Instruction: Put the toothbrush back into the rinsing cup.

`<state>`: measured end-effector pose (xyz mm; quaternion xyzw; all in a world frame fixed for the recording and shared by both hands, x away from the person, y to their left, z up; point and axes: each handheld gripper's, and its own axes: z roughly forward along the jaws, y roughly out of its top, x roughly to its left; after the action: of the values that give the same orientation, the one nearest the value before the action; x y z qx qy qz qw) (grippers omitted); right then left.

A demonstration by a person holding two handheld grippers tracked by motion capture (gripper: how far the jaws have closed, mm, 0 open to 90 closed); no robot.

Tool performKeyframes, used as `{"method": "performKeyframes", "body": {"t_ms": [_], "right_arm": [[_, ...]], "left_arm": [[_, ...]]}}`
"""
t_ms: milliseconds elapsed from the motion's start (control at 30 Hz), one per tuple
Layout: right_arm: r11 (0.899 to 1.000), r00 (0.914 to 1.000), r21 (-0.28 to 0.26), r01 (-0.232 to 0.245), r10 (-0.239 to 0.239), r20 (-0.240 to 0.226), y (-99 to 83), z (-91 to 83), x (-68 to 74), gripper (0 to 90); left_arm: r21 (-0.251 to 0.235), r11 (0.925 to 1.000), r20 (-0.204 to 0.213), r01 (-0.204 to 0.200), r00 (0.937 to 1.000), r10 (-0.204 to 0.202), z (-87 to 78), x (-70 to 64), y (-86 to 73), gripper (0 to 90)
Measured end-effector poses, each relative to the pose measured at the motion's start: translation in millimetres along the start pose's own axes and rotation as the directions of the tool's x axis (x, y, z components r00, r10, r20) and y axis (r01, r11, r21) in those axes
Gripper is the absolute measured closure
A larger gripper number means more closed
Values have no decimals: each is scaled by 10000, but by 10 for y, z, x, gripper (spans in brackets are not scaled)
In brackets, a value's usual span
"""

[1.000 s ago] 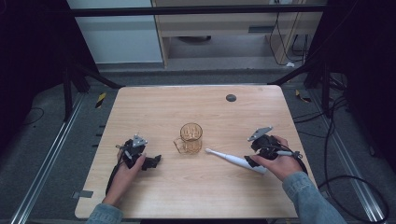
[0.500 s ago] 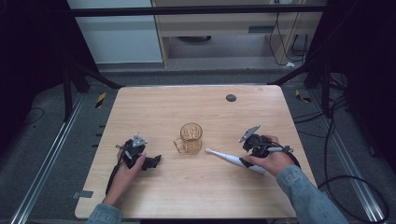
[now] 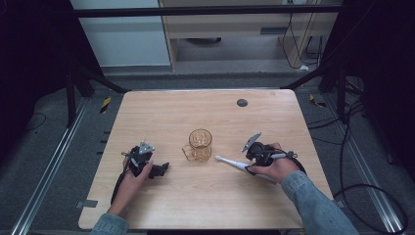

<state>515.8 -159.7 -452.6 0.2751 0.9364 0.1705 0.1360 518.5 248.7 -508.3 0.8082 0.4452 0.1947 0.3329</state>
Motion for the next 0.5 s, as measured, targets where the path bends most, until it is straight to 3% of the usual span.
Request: {"method": "performKeyframes", "body": {"t_ms": [267,500], "right_arm": [[9981,9987,455,419,-405,-318,57,106,96,466],[9968,9978,670,432,-396,-539,79,151,96,525]], "left_arm": [[-7,10000,8,4,10000,-4,1,-1,0,0],[-2,10000,18,-25,10000,25,2,-2,2,0]]}}
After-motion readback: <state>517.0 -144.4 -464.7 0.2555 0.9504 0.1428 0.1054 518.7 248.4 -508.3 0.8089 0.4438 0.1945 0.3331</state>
